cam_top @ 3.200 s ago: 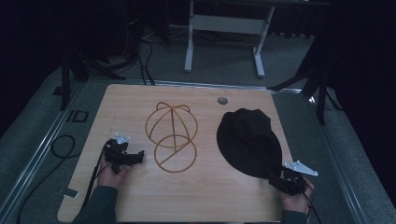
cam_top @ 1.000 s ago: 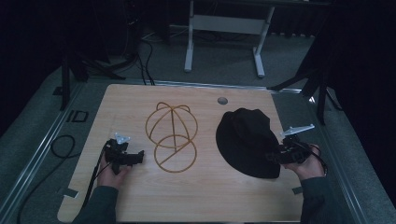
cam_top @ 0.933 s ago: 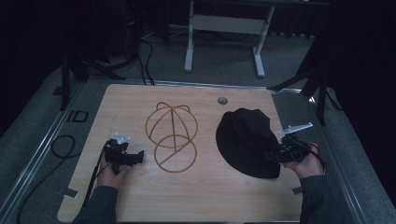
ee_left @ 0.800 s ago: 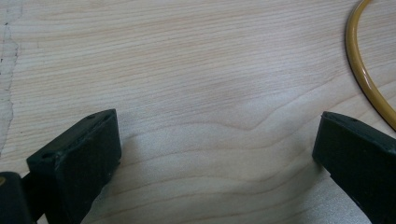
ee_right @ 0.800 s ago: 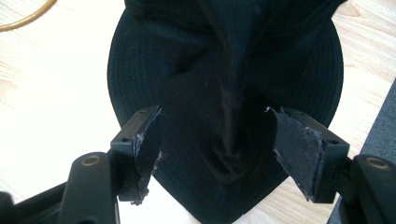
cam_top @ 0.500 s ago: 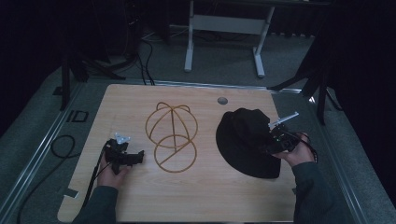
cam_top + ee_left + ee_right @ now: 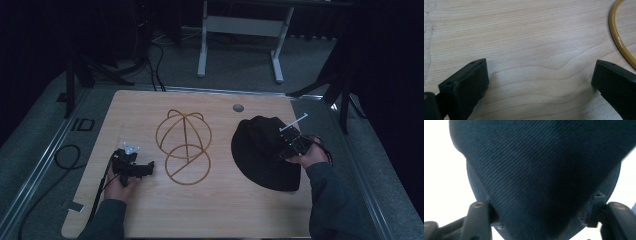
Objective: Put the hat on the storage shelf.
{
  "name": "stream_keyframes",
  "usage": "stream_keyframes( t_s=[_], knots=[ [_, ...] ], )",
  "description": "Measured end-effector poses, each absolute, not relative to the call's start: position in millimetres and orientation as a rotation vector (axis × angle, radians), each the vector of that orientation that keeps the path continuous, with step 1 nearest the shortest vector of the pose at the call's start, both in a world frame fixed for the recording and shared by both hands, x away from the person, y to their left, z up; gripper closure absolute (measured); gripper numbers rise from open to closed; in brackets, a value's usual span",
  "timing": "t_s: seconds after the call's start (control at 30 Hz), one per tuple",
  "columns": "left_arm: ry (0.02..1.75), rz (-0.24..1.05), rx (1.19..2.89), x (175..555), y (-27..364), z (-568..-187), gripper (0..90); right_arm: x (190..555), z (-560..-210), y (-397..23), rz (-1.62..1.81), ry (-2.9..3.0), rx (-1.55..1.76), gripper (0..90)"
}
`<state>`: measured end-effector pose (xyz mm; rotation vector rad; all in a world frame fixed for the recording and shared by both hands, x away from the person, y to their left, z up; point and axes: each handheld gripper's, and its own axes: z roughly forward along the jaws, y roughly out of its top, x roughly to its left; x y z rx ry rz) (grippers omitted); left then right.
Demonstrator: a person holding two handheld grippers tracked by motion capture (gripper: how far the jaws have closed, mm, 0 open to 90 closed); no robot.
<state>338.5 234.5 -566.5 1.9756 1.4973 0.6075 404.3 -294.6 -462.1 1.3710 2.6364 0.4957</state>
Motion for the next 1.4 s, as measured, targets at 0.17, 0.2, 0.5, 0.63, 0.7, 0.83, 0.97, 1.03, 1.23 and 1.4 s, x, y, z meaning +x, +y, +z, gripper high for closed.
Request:
stream_keyframes(
  t_s=[0.17,0.2,0.5,0.63,0.7,0.83,0.97,1.03,1.23,1.4],
  knots=[
    [1.497,0.608,1.975,338.5,234.5,-566.5,1.3,409.5,-462.8,-296.2,0.499,2.68,1.373,59.2],
    [1.497,0.608,1.976,338.5,234.5,-566.5,1.3,410.7,-461.7,-296.9,0.507,2.687,1.38,67.2],
    [1.497,0.608,1.976,338.5,234.5,-566.5,1.3,413.7,-454.9,-292.8,0.483,2.711,1.347,86.7],
    [1.497,0.608,1.976,338.5,234.5,-566.5,1.3,413.0,-450.1,-291.2,0.473,2.705,1.324,87.3],
    [1.497,0.608,1.976,338.5,234.5,-566.5,1.2,412.7,-447.0,-290.5,0.48,2.696,1.32,87.4],
    [1.497,0.607,1.976,338.5,234.5,-566.5,1.3,411.0,-439.1,-288.8,0.495,2.683,1.302,87.8],
    [1.497,0.608,1.976,338.5,234.5,-566.5,1.3,410.4,-431.5,-287.2,0.51,2.686,1.279,87.8],
    [1.497,0.608,1.975,338.5,234.5,-566.5,1.3,409.5,-428.1,-285.9,0.513,2.688,1.263,87.8],
    [1.497,0.608,1.975,338.5,234.5,-566.5,1.3,400.6,-420.0,-276.8,0.503,2.693,1.204,87.7],
    [1.497,0.608,1.975,338.5,234.5,-566.5,1.3,395.1,-411.6,-271.1,0.51,2.709,1.154,87.7]
  ],
)
